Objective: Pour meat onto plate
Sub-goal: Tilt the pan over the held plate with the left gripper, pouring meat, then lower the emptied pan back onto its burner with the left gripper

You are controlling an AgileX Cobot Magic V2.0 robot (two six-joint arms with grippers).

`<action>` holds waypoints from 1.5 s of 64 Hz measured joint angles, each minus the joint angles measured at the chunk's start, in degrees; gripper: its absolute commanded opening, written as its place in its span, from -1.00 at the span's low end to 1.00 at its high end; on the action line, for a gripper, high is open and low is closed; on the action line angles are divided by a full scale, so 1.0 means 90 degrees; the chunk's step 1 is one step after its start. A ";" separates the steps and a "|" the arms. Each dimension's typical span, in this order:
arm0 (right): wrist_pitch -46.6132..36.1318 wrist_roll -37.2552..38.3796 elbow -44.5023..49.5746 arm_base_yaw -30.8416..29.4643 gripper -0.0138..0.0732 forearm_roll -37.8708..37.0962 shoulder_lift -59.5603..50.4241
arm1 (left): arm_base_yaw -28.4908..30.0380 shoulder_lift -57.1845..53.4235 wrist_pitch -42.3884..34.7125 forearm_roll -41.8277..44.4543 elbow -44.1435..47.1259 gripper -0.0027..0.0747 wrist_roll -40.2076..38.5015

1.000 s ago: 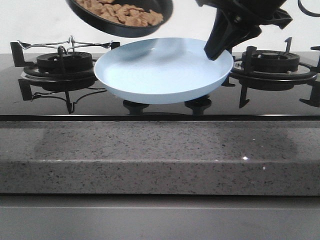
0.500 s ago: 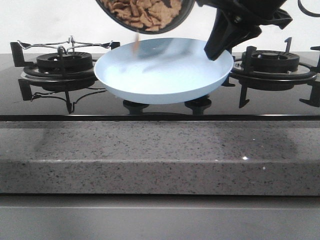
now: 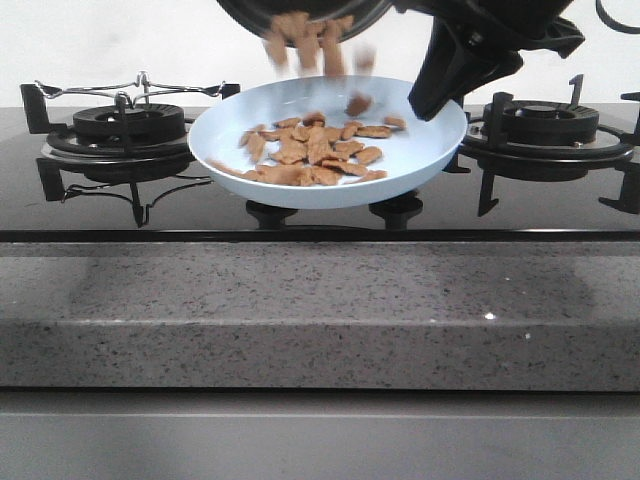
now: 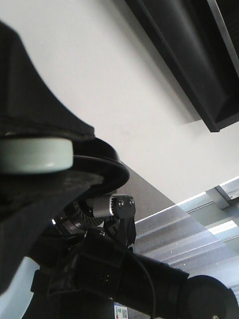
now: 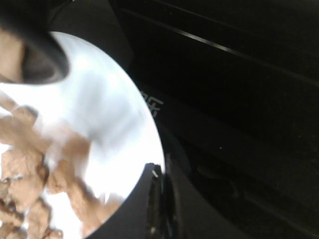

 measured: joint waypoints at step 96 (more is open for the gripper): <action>0.0000 0.0000 0.0000 0.0000 -0.84 0.0000 0.0000 | 0.3524 0.1996 0.0441 -0.0744 -0.0605 -0.98 -0.5859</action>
